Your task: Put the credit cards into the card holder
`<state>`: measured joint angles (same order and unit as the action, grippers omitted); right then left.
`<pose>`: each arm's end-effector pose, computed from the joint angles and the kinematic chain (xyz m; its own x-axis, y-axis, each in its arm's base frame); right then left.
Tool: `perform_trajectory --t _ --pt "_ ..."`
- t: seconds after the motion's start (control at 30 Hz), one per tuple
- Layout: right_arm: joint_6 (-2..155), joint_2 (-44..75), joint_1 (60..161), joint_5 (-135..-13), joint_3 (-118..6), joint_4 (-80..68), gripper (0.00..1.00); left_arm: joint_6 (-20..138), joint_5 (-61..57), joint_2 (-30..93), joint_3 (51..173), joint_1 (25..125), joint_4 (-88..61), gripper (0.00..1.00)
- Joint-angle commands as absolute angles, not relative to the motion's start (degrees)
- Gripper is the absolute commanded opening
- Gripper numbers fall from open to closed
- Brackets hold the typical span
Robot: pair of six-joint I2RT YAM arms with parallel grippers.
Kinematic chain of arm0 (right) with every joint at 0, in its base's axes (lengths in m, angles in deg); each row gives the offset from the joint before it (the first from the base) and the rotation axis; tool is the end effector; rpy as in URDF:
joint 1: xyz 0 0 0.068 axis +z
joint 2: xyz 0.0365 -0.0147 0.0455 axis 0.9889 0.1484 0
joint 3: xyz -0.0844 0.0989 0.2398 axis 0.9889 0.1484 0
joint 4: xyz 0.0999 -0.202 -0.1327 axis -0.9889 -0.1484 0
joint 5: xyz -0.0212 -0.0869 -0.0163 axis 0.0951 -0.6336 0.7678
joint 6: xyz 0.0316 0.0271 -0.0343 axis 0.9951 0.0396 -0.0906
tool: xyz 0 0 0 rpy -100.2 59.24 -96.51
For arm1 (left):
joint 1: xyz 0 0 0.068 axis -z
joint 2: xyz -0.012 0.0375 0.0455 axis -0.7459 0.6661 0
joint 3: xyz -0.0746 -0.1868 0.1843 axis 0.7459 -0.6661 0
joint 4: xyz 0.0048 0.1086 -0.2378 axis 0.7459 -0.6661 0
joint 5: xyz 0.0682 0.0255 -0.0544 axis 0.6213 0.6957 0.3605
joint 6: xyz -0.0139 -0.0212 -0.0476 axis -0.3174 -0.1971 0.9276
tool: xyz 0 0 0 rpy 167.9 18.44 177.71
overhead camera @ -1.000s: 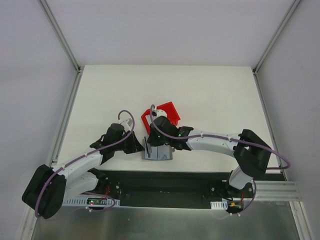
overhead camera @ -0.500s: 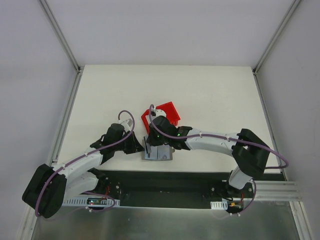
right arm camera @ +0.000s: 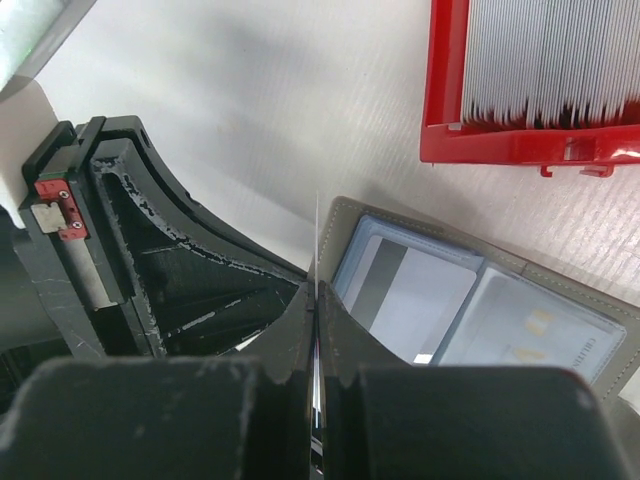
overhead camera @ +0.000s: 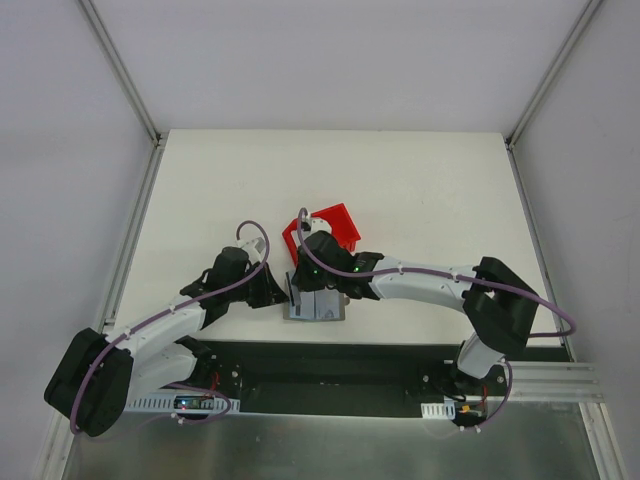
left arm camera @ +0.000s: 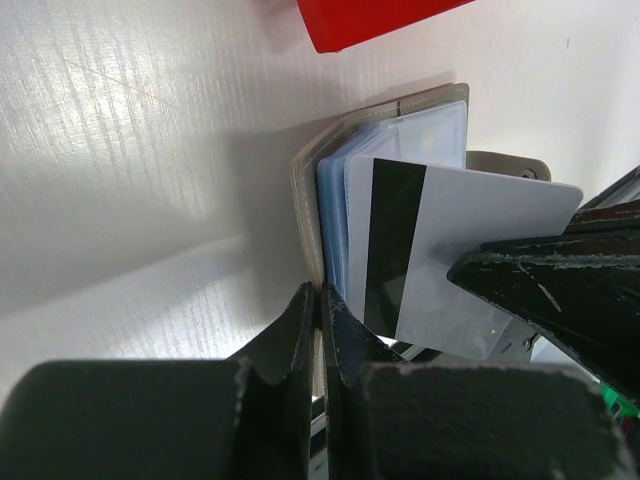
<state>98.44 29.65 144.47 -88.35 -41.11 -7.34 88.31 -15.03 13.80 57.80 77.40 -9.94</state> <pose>0.1706 0.3263 0.2252 -0.6357 -0.2028 -0.7448 -0.6148 0.7164 0.3297 0.1633 -0.1057 0.1638 -0.8433 -0.2288 -0.4863 0.2124 0.6893 -0.6927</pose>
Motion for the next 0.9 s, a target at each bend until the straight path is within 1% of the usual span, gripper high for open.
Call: perform_trajectory --t 0.0,0.2,0.27,0.47,0.87 --pt "98.8 27.3 144.9 -90.1 -42.8 -5.4 0.00 86.9 -16.4 12.3 57.6 77.3 -9.3 0.00" --pt "99.4 29.9 145.1 -89.4 -42.4 -5.4 0.00 87.1 -16.2 12.3 57.6 77.3 -9.3 0.00" --pt "99.2 30.3 145.3 -90.0 -42.6 -7.5 0.00 87.1 -16.3 12.1 57.6 77.3 -9.4 0.00" --pt "97.6 29.0 145.9 -93.3 -44.0 -11.6 0.00 87.1 -15.9 12.0 57.5 77.2 -9.6 0.00" --pt "96.6 25.2 145.8 -96.7 -42.7 -14.3 0.00 86.8 -15.3 12.2 56.9 77.3 -9.8 0.00"
